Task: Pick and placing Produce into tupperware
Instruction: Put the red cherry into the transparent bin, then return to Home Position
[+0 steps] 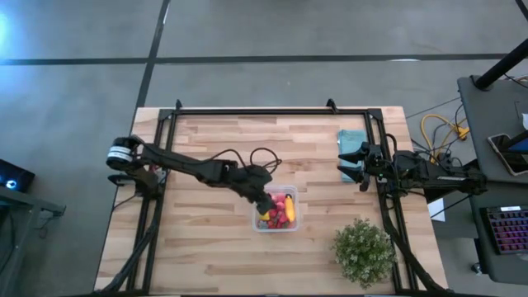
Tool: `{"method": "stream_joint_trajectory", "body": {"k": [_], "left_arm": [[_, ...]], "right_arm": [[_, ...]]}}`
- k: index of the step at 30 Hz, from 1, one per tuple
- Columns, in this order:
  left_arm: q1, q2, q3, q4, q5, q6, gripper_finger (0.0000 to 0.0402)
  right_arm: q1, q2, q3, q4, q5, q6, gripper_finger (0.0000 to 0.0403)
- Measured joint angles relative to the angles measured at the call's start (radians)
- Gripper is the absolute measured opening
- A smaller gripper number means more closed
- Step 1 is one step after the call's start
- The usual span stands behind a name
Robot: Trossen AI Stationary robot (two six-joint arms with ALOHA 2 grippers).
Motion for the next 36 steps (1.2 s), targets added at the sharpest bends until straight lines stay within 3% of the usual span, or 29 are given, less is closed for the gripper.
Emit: {"method": "stream_joint_trajectory", "body": {"k": [7, 15, 21, 28, 36], "left_arm": [[0.018, -0.036, 0.013, 0.035, -0.031, -0.024, 0.0244], [0.001, -0.173, 0.029, 0.066, 0.089, -0.065, 0.0249], [-0.020, -0.327, 0.019, 0.076, 0.079, -0.071, 0.0249], [-0.045, -0.543, -0.051, 0.058, -0.051, 0.037, 0.0249], [-0.080, -0.836, -0.258, 0.089, -0.171, 0.164, 0.0249]], "right_arm": [[0.000, 0.000, 0.000, 0.000, 0.000, 0.000, 0.0247], [0.000, 0.001, 0.000, 0.001, 0.000, 0.000, 0.0252], [0.000, 0.000, 0.000, -0.002, 0.000, 0.000, 0.0253], [0.000, 0.000, 0.000, 0.000, 0.000, 0.000, 0.0249], [0.000, 0.000, 0.000, 0.000, 0.000, 0.000, 0.0253]]}}
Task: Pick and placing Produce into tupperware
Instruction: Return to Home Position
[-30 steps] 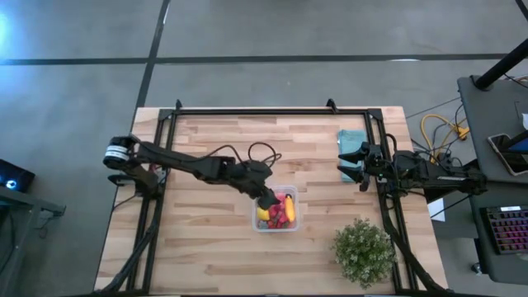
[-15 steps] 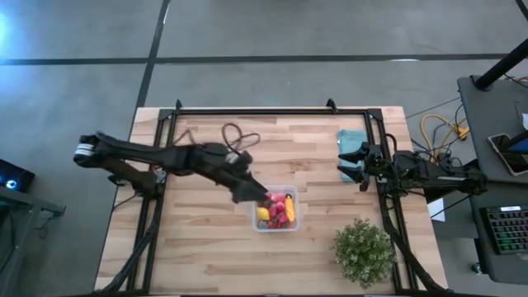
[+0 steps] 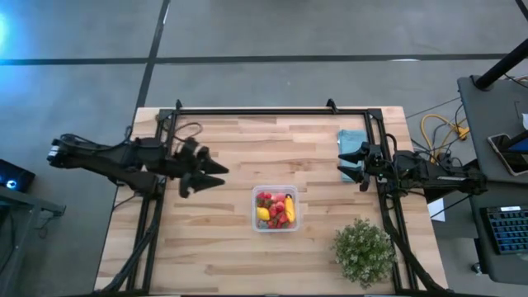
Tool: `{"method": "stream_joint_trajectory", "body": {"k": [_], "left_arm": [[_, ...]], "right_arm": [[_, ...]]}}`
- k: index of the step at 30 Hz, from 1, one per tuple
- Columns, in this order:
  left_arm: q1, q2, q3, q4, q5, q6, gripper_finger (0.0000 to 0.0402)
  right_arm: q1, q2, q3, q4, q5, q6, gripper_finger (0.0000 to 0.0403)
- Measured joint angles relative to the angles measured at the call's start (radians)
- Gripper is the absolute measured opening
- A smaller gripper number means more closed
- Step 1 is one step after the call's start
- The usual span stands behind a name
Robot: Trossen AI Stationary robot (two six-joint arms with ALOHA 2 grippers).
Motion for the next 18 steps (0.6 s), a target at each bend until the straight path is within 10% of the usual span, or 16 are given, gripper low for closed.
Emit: {"method": "stream_joint_trajectory", "body": {"k": [18], "left_arm": [[0.000, -0.367, -0.333, 0.090, 0.007, 0.262, 0.0249]], "right_arm": [[0.000, 0.000, 0.000, 0.000, 0.000, 0.000, 0.0250]]}}
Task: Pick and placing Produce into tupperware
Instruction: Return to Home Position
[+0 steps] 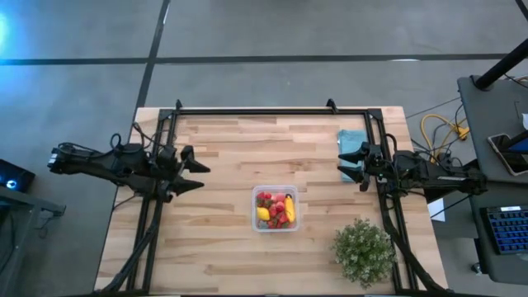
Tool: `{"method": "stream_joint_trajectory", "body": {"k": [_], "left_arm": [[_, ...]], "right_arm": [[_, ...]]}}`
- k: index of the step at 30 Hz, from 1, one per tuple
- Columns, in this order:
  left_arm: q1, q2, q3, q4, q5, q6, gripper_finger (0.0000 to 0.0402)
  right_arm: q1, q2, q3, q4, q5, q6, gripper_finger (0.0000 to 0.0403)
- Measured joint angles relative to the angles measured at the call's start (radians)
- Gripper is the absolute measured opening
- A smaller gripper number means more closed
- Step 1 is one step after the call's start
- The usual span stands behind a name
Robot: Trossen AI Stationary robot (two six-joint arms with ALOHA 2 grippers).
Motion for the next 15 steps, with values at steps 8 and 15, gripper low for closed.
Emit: {"method": "stream_joint_trajectory", "body": {"k": [8, 15], "left_arm": [[0.000, -0.179, -0.104, -0.014, 0.008, 0.049, 0.0249], [0.000, -0.353, -0.248, -0.025, 0.018, 0.023, 0.0249]], "right_arm": [[0.000, 0.000, 0.000, 0.000, 0.000, 0.000, 0.0247], [0.000, 0.000, 0.000, 0.000, 0.000, 0.000, 0.0252]]}}
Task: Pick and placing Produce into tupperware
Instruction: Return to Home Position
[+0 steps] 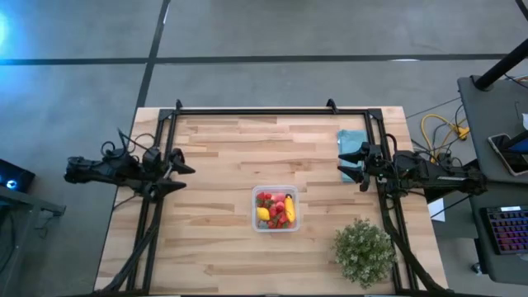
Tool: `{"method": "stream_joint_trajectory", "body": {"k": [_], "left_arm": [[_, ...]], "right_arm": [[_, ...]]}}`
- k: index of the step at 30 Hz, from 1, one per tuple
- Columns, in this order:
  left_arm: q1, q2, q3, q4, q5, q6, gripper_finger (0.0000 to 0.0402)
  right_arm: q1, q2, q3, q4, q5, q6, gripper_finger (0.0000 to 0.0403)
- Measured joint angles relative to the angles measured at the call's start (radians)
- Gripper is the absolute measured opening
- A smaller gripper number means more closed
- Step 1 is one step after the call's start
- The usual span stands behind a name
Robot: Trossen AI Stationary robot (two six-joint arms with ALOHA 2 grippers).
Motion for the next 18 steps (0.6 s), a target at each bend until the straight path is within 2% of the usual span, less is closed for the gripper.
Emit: {"method": "stream_joint_trajectory", "body": {"k": [4, 14, 18], "left_arm": [[0.000, -0.088, -0.091, -0.001, 0.000, -0.044, 0.0249], [0.000, -0.042, -0.256, 0.000, -0.039, -0.078, 0.0249], [0.000, 0.009, -0.264, 0.020, -0.035, -0.080, 0.0249]], "right_arm": [[0.000, 0.000, 0.000, 0.000, 0.000, 0.000, 0.0249], [0.000, 0.003, 0.000, 0.001, 0.000, 0.000, 0.0252], [0.000, 0.005, 0.000, 0.002, 0.000, 0.000, 0.0253]]}}
